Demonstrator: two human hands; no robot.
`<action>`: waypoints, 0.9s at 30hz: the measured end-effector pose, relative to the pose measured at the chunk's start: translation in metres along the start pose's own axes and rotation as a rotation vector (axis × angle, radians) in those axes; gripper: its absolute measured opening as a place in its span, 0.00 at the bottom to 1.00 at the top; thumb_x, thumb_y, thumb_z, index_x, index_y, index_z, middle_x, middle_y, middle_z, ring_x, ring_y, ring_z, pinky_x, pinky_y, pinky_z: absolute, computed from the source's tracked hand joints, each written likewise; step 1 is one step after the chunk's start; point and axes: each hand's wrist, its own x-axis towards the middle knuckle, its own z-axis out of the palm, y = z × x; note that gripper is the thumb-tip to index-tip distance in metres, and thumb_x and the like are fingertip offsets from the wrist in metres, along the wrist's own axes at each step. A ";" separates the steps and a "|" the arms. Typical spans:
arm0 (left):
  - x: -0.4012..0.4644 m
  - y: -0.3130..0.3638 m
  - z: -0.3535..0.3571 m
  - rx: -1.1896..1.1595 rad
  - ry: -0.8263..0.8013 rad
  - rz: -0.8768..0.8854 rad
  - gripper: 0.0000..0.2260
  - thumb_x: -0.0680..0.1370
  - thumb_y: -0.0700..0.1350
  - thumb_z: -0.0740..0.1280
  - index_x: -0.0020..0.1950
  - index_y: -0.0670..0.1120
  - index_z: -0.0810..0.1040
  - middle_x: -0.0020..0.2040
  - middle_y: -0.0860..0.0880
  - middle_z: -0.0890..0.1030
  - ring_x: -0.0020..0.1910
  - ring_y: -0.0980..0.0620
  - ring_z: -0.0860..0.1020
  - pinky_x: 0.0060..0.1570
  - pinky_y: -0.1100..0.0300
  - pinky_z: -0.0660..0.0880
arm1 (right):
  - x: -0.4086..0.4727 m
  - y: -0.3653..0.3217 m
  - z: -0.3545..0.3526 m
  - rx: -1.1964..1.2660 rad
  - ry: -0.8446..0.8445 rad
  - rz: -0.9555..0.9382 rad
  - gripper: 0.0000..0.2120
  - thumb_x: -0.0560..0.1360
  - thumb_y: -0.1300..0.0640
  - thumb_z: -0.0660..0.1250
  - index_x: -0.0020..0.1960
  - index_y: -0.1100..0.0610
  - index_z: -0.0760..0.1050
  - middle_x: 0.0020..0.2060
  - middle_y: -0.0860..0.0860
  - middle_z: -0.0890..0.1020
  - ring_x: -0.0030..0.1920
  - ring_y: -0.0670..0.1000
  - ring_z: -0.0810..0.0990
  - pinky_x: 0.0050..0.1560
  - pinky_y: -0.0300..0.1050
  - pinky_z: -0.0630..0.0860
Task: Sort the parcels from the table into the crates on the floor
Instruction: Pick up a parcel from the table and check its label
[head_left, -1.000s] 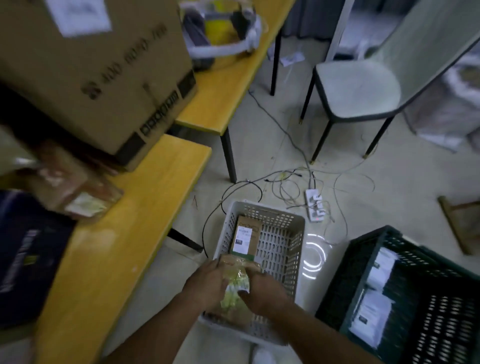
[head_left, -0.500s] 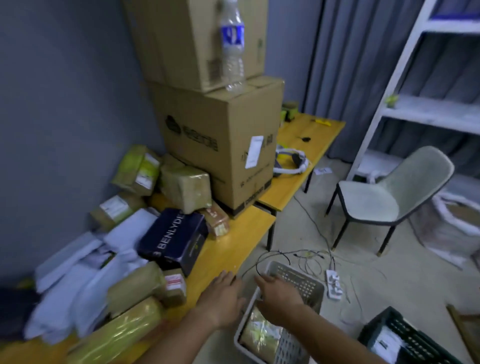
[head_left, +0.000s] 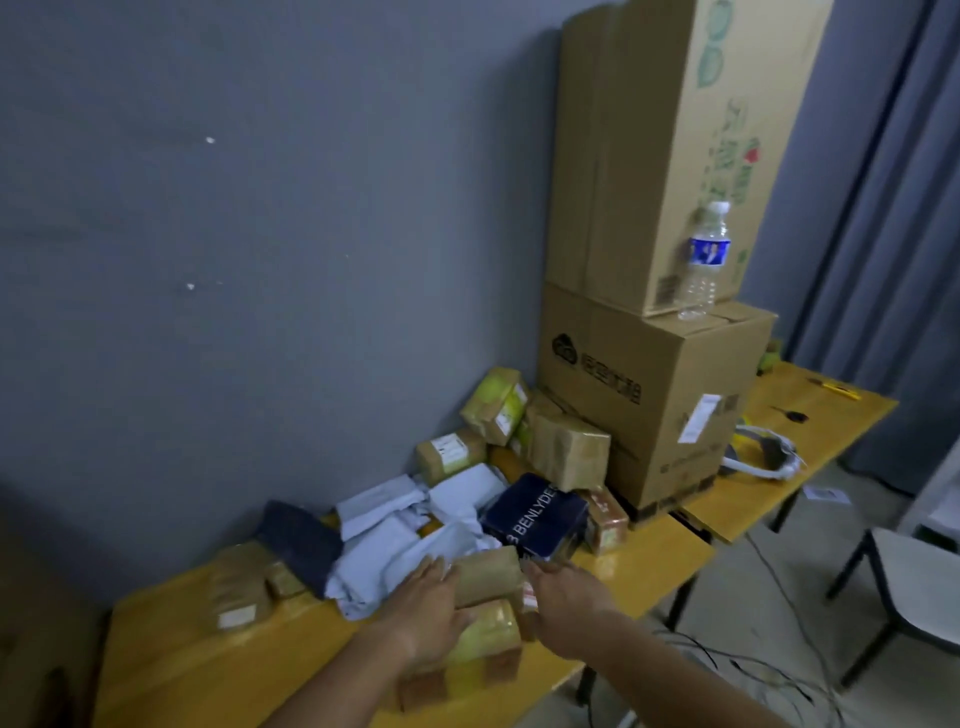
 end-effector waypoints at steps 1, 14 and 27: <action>-0.004 -0.008 -0.003 -0.003 0.002 -0.021 0.33 0.83 0.61 0.55 0.82 0.45 0.50 0.83 0.44 0.47 0.81 0.43 0.45 0.79 0.48 0.52 | 0.005 -0.010 -0.005 -0.022 0.002 -0.016 0.30 0.82 0.46 0.60 0.79 0.54 0.55 0.76 0.52 0.67 0.79 0.58 0.60 0.75 0.55 0.65; 0.077 -0.019 0.003 -0.093 0.001 -0.046 0.37 0.80 0.61 0.63 0.82 0.47 0.52 0.82 0.47 0.54 0.81 0.47 0.50 0.78 0.52 0.57 | 0.091 0.025 -0.018 -0.097 -0.096 -0.071 0.27 0.81 0.48 0.62 0.76 0.54 0.60 0.73 0.52 0.70 0.77 0.58 0.62 0.74 0.56 0.66; 0.188 0.002 0.043 -0.065 0.078 -0.013 0.27 0.69 0.57 0.75 0.67 0.53 0.78 0.61 0.51 0.81 0.60 0.53 0.81 0.60 0.62 0.76 | 0.202 0.103 -0.002 0.072 -0.207 -0.151 0.21 0.80 0.51 0.63 0.71 0.53 0.65 0.65 0.52 0.76 0.68 0.56 0.71 0.66 0.52 0.72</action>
